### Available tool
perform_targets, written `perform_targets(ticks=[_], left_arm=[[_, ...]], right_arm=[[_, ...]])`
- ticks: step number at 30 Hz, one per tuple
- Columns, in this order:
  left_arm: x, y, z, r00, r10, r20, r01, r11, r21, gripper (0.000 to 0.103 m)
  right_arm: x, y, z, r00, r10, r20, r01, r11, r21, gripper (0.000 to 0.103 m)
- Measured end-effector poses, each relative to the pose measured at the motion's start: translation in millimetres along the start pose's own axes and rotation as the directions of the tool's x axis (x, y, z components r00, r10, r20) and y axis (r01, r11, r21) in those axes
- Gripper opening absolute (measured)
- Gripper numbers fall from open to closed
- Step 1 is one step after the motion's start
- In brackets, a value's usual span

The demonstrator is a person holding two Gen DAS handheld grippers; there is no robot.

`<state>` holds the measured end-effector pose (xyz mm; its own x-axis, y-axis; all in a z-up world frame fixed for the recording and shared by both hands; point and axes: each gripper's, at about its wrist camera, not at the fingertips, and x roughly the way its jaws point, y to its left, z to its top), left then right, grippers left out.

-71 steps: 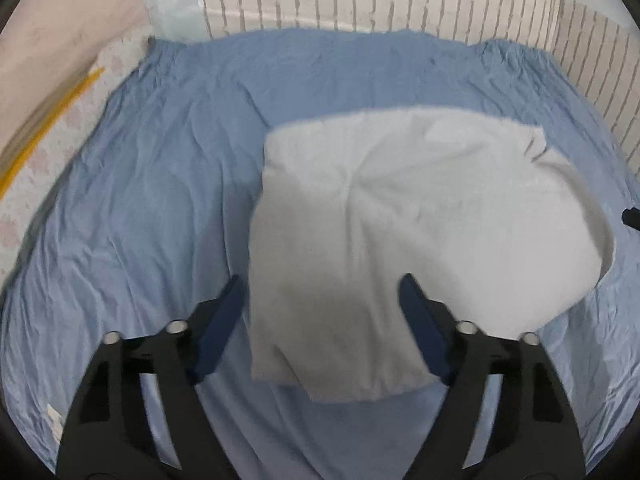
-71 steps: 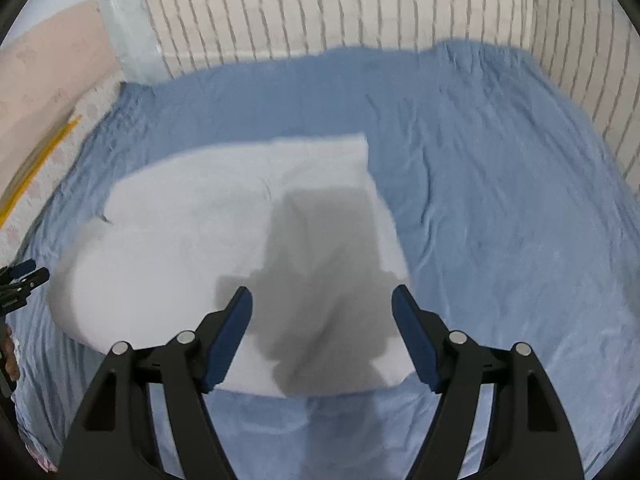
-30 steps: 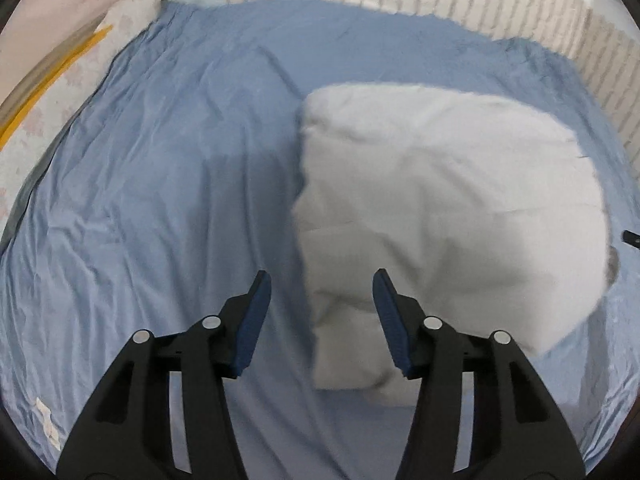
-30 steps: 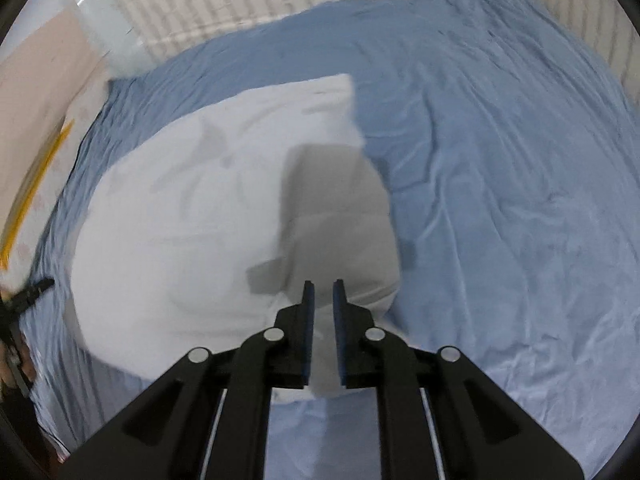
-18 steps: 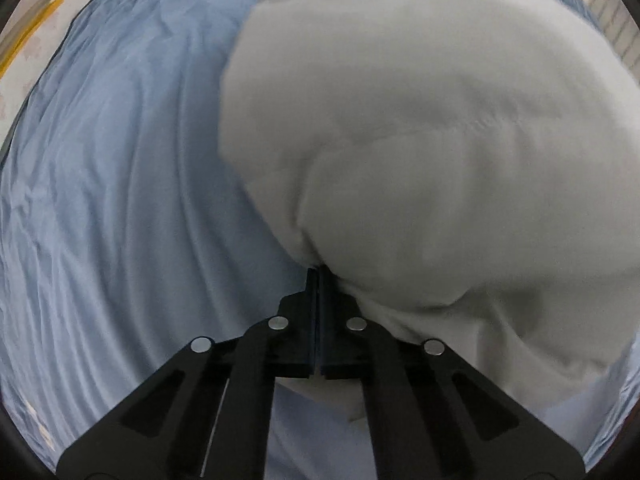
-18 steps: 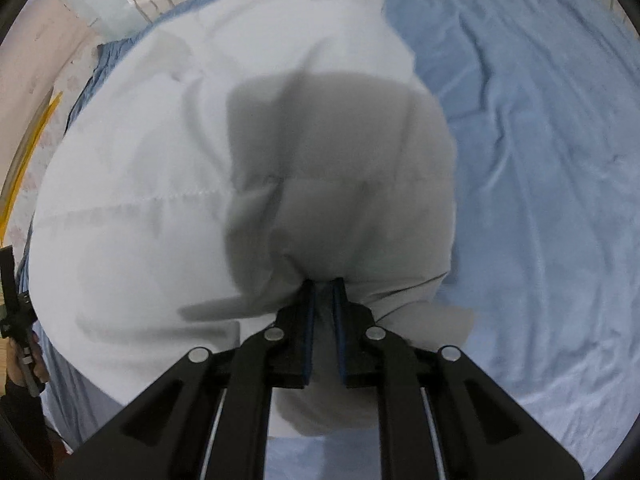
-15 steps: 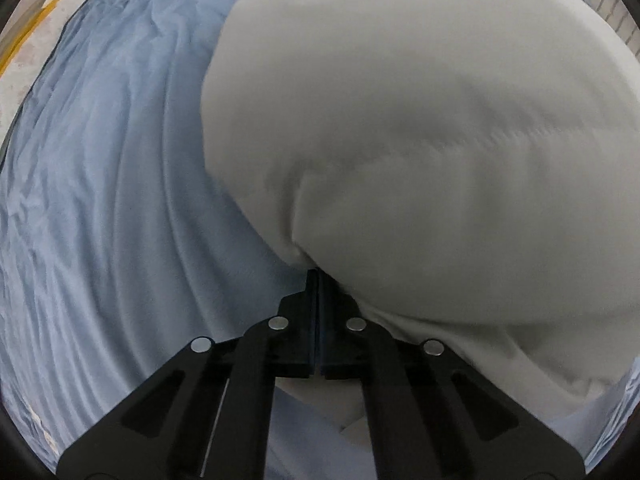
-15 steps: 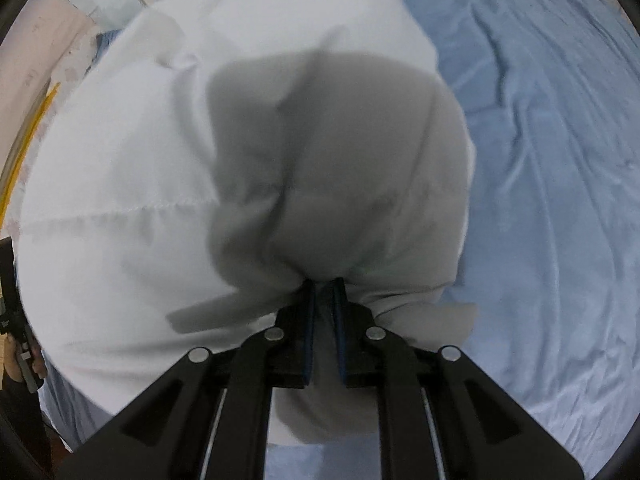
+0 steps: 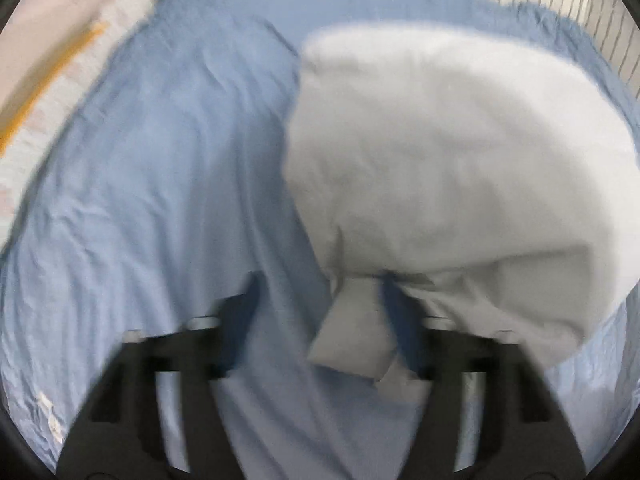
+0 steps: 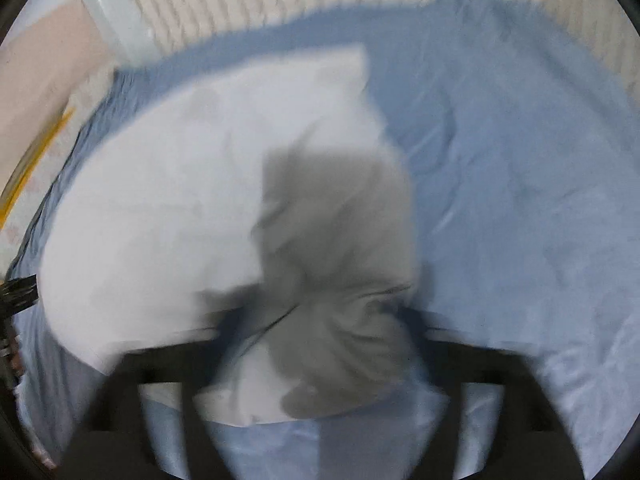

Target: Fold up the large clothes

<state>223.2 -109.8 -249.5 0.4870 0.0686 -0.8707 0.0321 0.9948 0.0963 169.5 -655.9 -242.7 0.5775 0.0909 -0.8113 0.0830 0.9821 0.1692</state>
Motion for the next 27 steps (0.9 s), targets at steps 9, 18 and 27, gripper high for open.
perform_targets(ticks=[9, 18, 27], left_arm=[[11, -35, 1, 0.999, -0.048, 0.012, 0.048, 0.998, -0.030, 0.079], [37, -45, -2, 0.998, -0.050, -0.035, 0.049, 0.998, -0.038, 0.089], [38, -56, 2, 0.999, -0.035, -0.009, 0.035, 0.999, -0.014, 0.089]], right_arm=[[7, -24, -8, 0.988, -0.027, 0.152, 0.012, 0.995, 0.096, 0.101], [48, -1, -38, 0.996, 0.051, 0.069, -0.049, 0.999, -0.023, 0.102], [61, 2, -46, 0.994, 0.103, -0.027, -0.103, 0.995, 0.000, 0.089]])
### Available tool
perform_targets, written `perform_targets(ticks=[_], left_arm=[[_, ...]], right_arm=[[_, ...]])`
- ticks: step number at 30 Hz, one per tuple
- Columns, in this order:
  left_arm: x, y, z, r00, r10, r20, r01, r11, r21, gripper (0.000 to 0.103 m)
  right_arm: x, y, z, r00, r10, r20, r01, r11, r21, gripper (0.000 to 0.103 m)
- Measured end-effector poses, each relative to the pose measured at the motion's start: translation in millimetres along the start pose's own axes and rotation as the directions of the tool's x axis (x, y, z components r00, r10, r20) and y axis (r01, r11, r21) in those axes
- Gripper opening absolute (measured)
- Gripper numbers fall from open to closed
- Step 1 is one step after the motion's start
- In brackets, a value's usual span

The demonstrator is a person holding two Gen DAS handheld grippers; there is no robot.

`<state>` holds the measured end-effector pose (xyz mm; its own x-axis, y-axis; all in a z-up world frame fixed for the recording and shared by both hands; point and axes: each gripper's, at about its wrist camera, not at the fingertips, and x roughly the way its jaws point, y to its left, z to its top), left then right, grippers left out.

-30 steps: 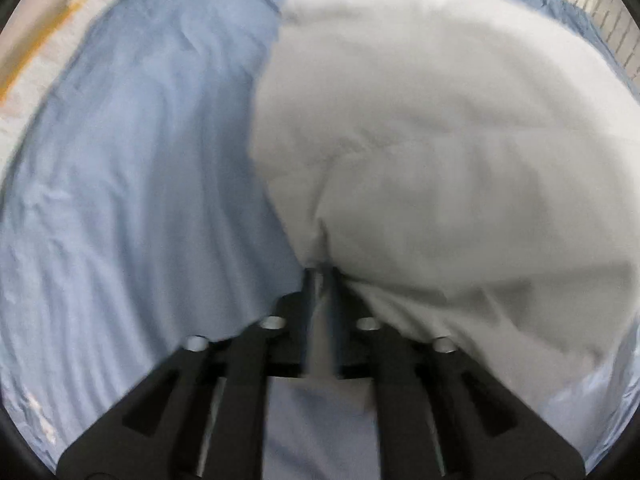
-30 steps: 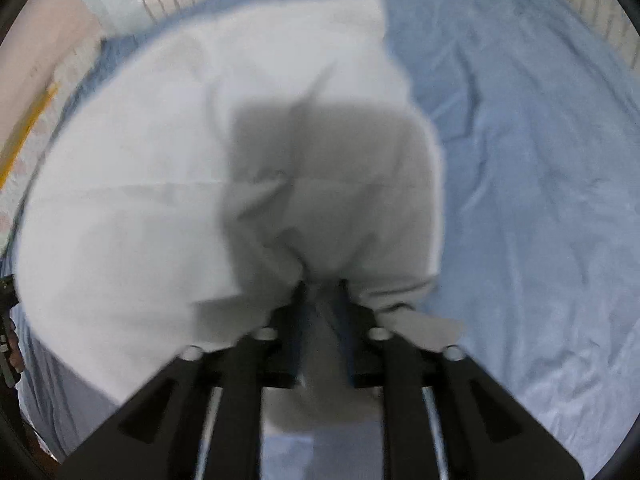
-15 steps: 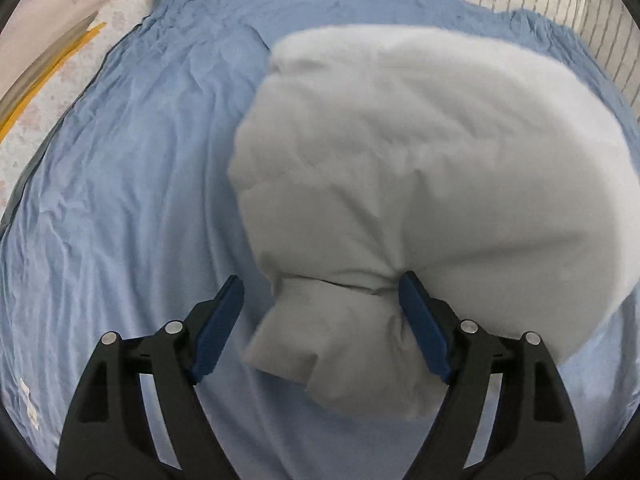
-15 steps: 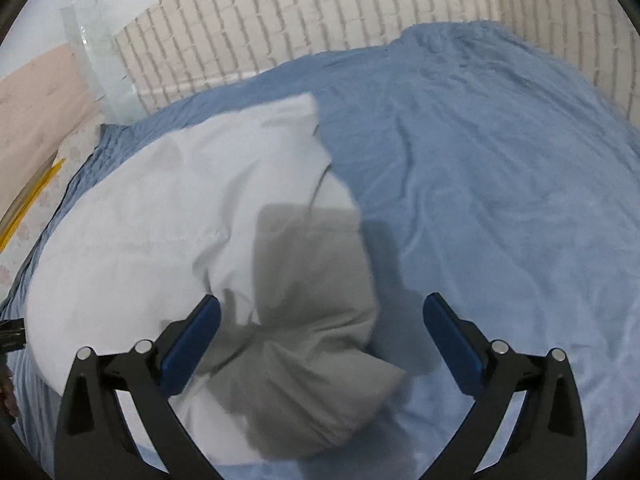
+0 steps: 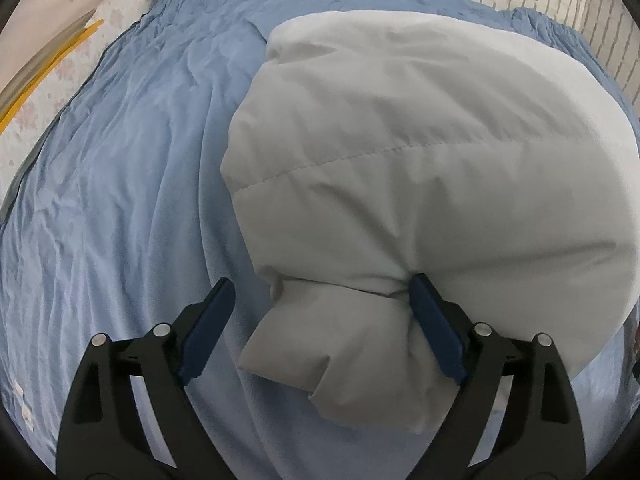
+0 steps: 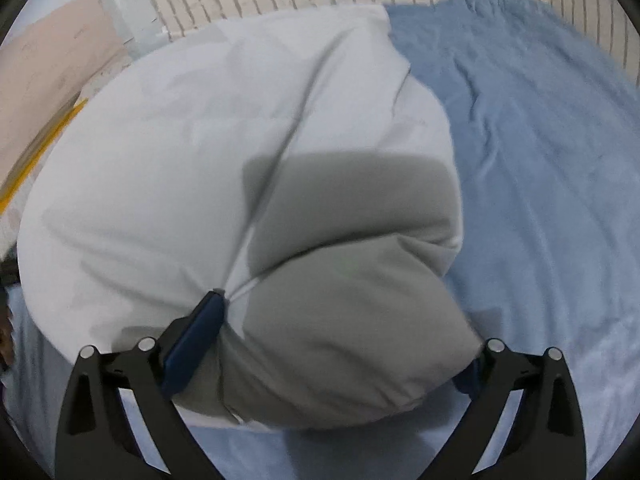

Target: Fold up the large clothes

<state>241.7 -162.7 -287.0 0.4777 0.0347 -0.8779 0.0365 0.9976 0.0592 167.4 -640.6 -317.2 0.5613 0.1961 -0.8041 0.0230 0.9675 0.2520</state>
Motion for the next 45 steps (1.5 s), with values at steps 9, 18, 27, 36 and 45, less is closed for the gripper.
perform_targets(ticks=[9, 18, 27, 36, 45], left_arm=[[-20, 12, -40, 0.997, 0.007, 0.075, -0.004, 0.999, -0.043, 0.092], [-8, 56, -35, 0.996, -0.033, 0.081, 0.047, 0.984, -0.172, 0.100], [27, -2, -40, 0.994, -0.079, 0.081, 0.084, 0.994, -0.066, 0.100], [22, -7, -89, 0.958, -0.284, 0.030, 0.285, 0.945, -0.164, 0.091], [74, -17, -52, 0.912, -0.410, -0.020, 0.398, 0.894, -0.205, 0.099]], right_arm=[[-7, 44, -3, 0.987, -0.147, 0.064, 0.156, 0.973, -0.168, 0.037], [-8, 56, -5, 0.980, -0.186, 0.071, 0.195, 0.968, -0.157, 0.040], [-3, 53, 2, 0.981, -0.185, 0.060, 0.192, 0.971, -0.141, 0.042], [0, 51, 4, 0.980, -0.187, 0.069, 0.194, 0.974, -0.121, 0.044], [1, 45, 6, 0.984, -0.167, 0.067, 0.173, 0.980, -0.098, 0.047]])
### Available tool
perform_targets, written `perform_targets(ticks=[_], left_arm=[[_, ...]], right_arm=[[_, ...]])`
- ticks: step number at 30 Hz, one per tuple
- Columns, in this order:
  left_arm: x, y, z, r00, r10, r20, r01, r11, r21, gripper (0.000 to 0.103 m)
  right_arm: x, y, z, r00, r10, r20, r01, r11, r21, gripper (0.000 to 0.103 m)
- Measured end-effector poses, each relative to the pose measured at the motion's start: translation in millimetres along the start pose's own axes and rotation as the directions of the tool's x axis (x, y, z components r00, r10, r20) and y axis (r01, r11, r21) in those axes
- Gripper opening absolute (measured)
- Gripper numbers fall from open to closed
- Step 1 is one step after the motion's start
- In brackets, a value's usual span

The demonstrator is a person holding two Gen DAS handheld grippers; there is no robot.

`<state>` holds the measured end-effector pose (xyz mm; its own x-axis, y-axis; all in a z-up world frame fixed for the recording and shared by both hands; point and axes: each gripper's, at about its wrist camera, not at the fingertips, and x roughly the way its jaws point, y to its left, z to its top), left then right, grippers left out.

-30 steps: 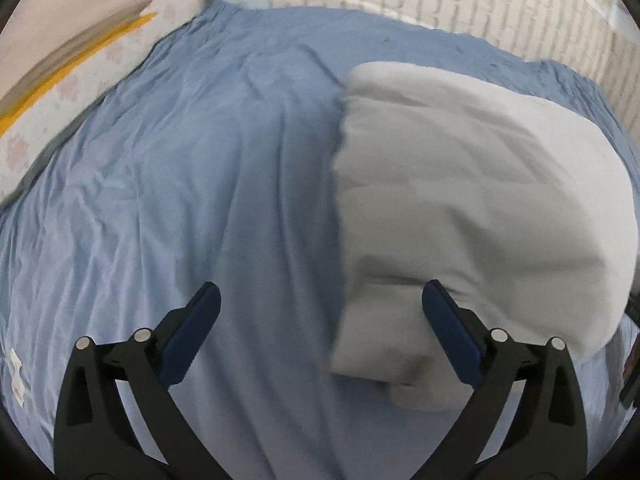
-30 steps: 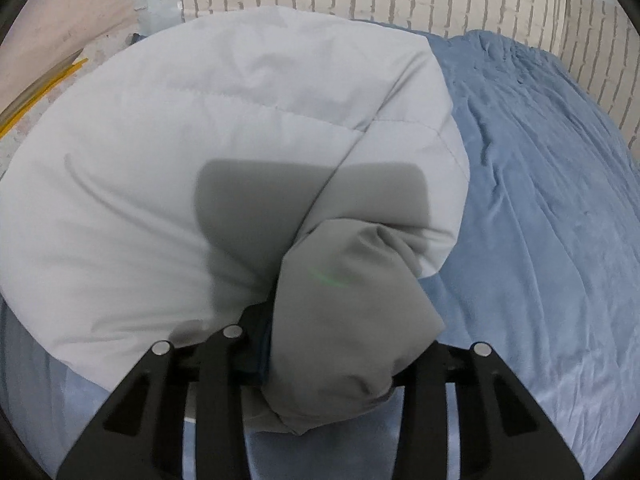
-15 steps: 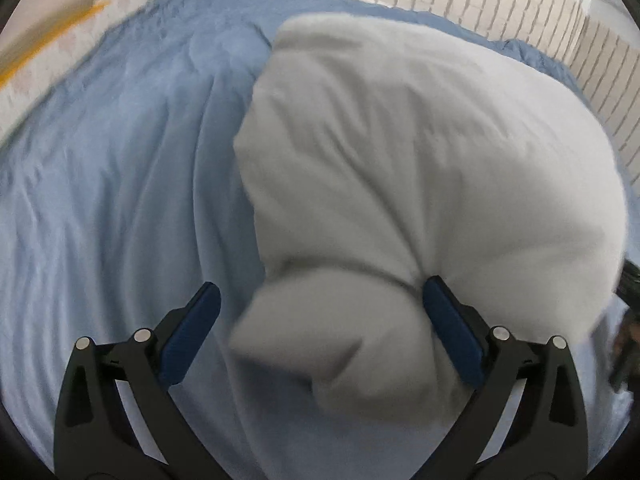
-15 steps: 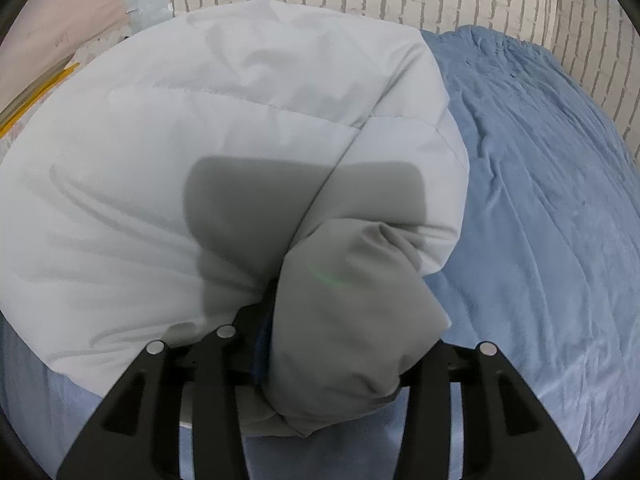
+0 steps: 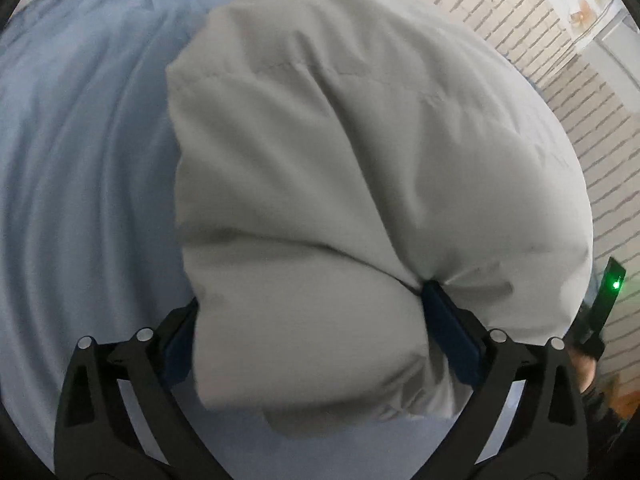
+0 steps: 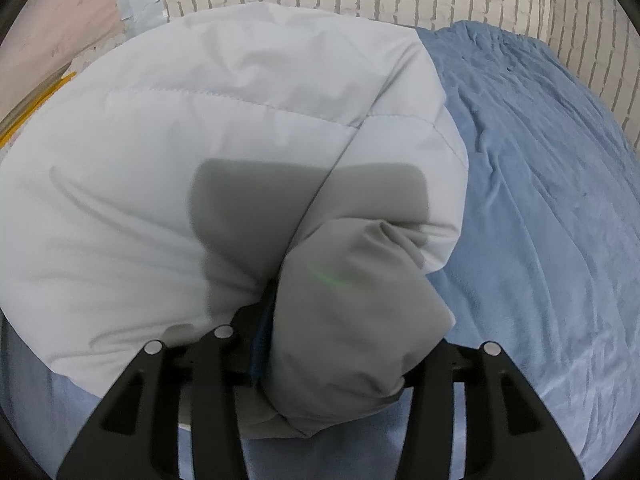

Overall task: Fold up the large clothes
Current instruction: 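Hold the jacket bundle with both grippers and roll it over onto itself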

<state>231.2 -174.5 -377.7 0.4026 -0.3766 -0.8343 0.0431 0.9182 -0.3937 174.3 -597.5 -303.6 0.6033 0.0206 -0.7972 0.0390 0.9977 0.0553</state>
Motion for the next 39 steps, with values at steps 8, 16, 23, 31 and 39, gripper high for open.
perform_targets(ticks=[8, 16, 23, 31, 39], left_arm=[[2, -24, 6, 0.999, 0.021, -0.034, -0.016, 0.993, 0.121, 0.072], [10, -47, -2, 0.996, 0.083, -0.018, -0.079, 0.984, 0.160, 0.057], [30, -68, 32, 0.992, 0.123, -0.023, -0.116, 0.971, 0.208, 0.058], [-15, -74, 21, 0.991, 0.134, -0.023, -0.126, 0.969, 0.214, 0.060], [-5, -86, 24, 0.987, 0.162, -0.016, -0.154, 0.961, 0.228, 0.061]], right_arm=[[4, -11, 10, 0.997, 0.058, -0.059, -0.056, 0.998, 0.029, 0.046], [-5, -12, 13, 0.991, 0.105, -0.087, -0.104, 0.994, 0.018, 0.030], [-2, -7, 10, 0.992, 0.094, -0.088, -0.096, 0.995, -0.026, 0.029], [1, -4, 6, 0.993, 0.085, -0.083, -0.088, 0.996, -0.030, 0.030], [12, -4, 9, 0.988, 0.130, -0.082, -0.130, 0.991, -0.005, 0.031]])
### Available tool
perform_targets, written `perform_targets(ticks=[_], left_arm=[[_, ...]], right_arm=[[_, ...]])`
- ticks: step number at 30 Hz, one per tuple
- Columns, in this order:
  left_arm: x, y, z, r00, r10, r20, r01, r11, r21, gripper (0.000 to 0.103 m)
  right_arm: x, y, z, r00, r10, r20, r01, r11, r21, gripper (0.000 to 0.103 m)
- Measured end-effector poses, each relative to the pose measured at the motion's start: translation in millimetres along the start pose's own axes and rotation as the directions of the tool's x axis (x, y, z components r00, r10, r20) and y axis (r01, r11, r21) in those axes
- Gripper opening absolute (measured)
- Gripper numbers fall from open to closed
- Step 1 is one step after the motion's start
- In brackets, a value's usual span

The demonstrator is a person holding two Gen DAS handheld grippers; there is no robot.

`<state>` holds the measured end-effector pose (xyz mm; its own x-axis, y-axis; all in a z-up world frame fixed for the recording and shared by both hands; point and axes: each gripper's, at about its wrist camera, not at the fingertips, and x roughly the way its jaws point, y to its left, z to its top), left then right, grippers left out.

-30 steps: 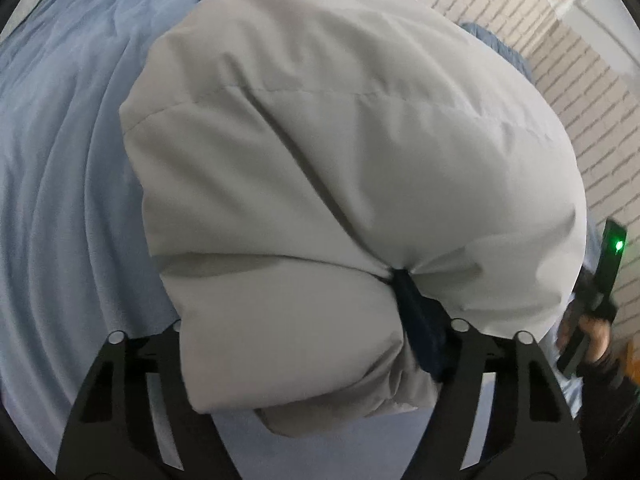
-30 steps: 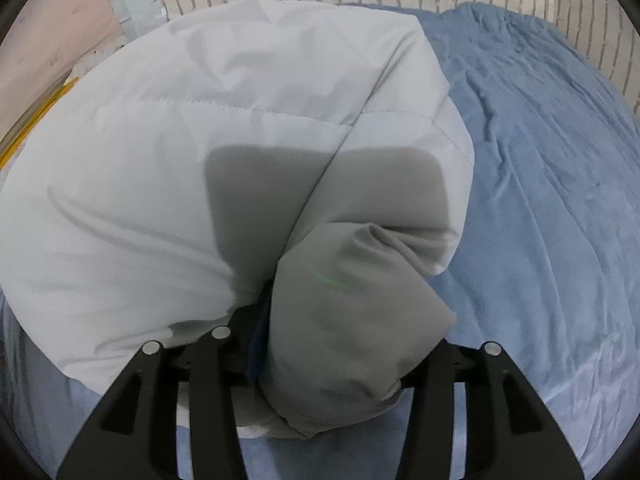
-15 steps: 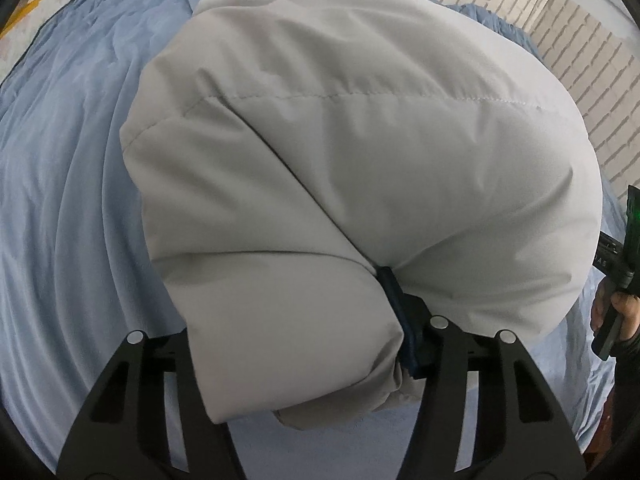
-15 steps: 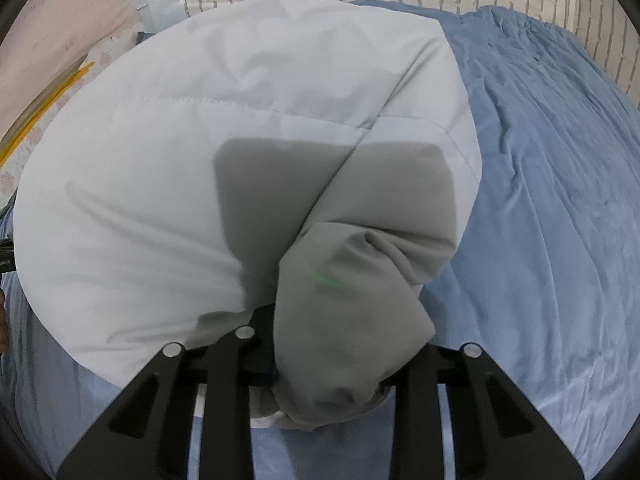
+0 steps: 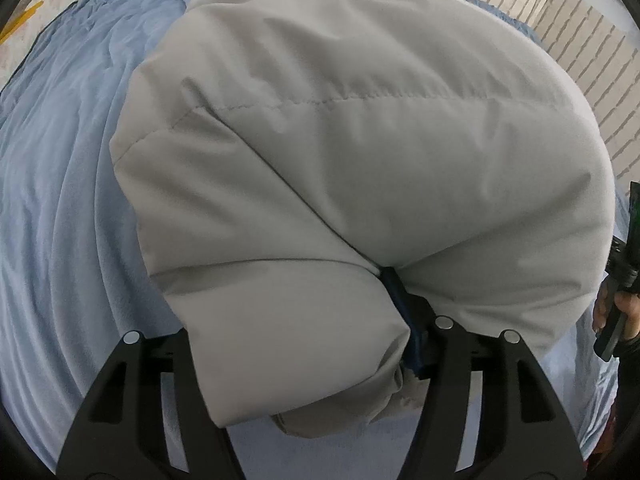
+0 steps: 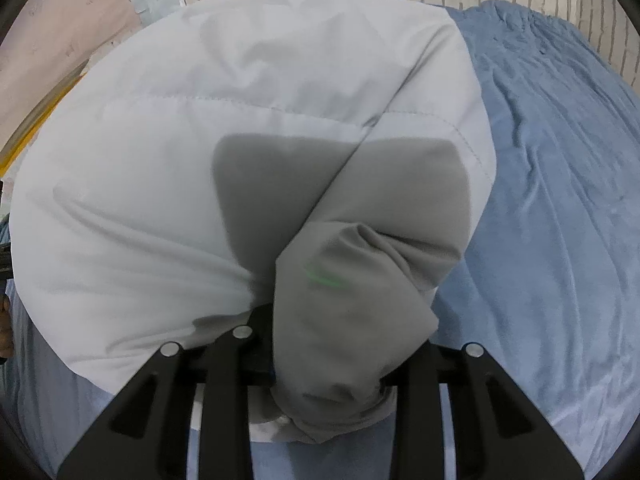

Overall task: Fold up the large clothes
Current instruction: 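Hold the jacket bundle with both grippers and roll it over onto itself, then lower the bundle onto the sheet and open both grippers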

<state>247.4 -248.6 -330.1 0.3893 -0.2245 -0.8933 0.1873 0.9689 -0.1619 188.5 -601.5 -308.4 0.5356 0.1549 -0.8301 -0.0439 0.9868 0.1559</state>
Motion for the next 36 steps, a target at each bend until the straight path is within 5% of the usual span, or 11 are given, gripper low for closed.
perform_targets(ticks=[5, 8, 14, 19, 21, 24, 27, 31, 36], left_arm=[[3, -19, 5, 0.998, 0.065, 0.008, -0.065, 0.998, -0.003, 0.059], [-6, -35, 11, 0.991, 0.132, 0.019, -0.132, 0.991, -0.018, 0.048], [-75, -95, 50, 0.957, 0.255, 0.136, -0.257, 0.966, 0.000, 0.030], [-149, -168, 54, 0.941, 0.217, 0.260, -0.230, 0.973, 0.018, 0.028], [-174, -205, 25, 0.937, 0.158, 0.311, -0.180, 0.983, 0.044, 0.028], [-187, -243, -36, 0.936, 0.070, 0.345, -0.095, 0.994, 0.056, 0.028], [-166, -273, -111, 0.945, 0.027, 0.327, -0.064, 0.992, 0.104, 0.031], [-91, -284, -192, 0.989, -0.002, 0.147, -0.017, 0.992, 0.128, 0.038], [-95, -266, -216, 0.986, -0.058, 0.156, 0.038, 0.991, 0.128, 0.047]], right_arm=[[4, 2, -2, 0.999, 0.015, 0.038, -0.016, 1.000, 0.020, 0.030], [-2, 2, -4, 0.997, 0.040, 0.072, -0.043, 0.998, 0.040, 0.023], [-85, -4, 38, 0.967, 0.086, 0.238, -0.083, 0.996, -0.025, 0.015], [-193, -31, 55, 0.915, 0.050, 0.401, -0.026, 0.997, -0.066, 0.014], [-245, -45, 22, 0.882, 0.013, 0.470, 0.033, 0.996, -0.089, 0.014], [-289, -71, -41, 0.867, -0.042, 0.497, 0.102, 0.990, -0.094, 0.014], [-293, -116, -113, 0.898, -0.118, 0.424, 0.160, 0.985, -0.066, 0.014], [-234, -182, -210, 0.984, -0.069, 0.166, 0.061, 0.997, 0.048, 0.022], [-222, -202, -241, 0.988, -0.005, 0.151, -0.027, 0.979, 0.204, 0.035]])
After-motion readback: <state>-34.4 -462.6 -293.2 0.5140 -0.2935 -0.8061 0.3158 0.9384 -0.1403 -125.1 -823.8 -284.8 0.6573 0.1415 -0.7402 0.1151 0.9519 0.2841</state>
